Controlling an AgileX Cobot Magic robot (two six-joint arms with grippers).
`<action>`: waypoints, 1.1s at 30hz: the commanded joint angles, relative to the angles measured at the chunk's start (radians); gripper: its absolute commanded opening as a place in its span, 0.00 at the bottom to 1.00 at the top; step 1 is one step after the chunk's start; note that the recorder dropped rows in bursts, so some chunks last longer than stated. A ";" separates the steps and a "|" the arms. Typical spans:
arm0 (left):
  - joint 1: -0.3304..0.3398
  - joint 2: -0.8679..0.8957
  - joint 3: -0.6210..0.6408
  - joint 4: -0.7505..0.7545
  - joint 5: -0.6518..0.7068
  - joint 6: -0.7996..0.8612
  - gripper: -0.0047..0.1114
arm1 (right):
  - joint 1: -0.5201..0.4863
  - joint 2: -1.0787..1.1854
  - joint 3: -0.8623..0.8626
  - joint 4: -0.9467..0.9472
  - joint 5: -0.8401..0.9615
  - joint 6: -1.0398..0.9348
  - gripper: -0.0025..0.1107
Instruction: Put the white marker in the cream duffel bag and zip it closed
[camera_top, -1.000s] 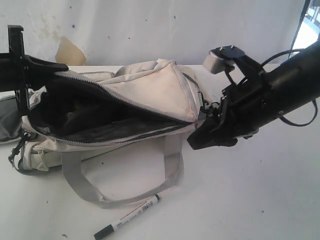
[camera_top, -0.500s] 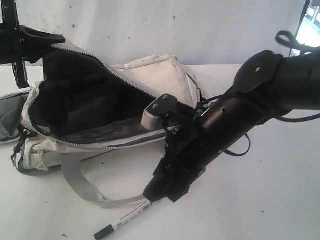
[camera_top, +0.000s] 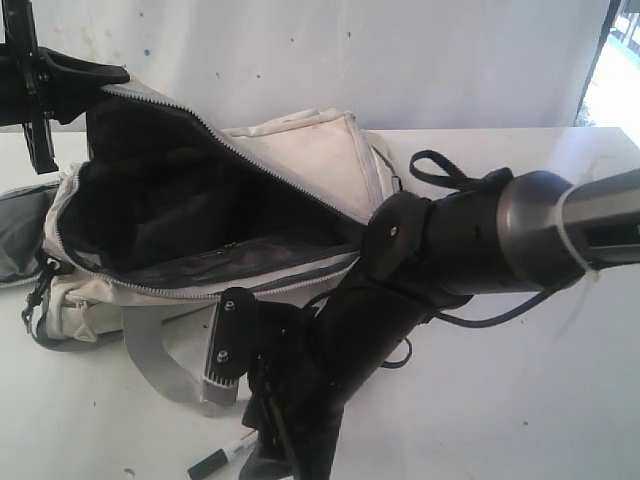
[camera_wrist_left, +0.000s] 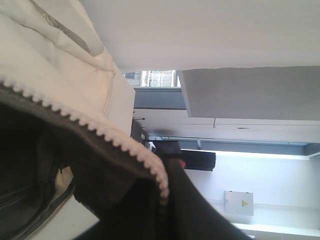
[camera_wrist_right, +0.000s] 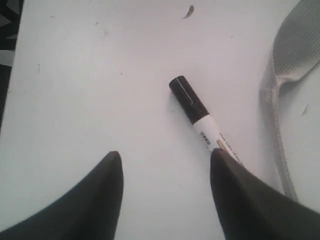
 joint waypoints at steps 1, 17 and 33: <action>-0.005 -0.002 -0.008 -0.024 0.011 0.009 0.04 | 0.031 0.029 0.005 0.006 -0.126 -0.017 0.46; -0.005 -0.002 -0.008 -0.024 0.015 0.009 0.04 | 0.040 0.104 0.005 -0.009 -0.235 -0.017 0.43; -0.005 -0.002 -0.008 -0.024 0.015 0.009 0.04 | 0.040 0.104 0.005 -0.079 -0.179 -0.005 0.02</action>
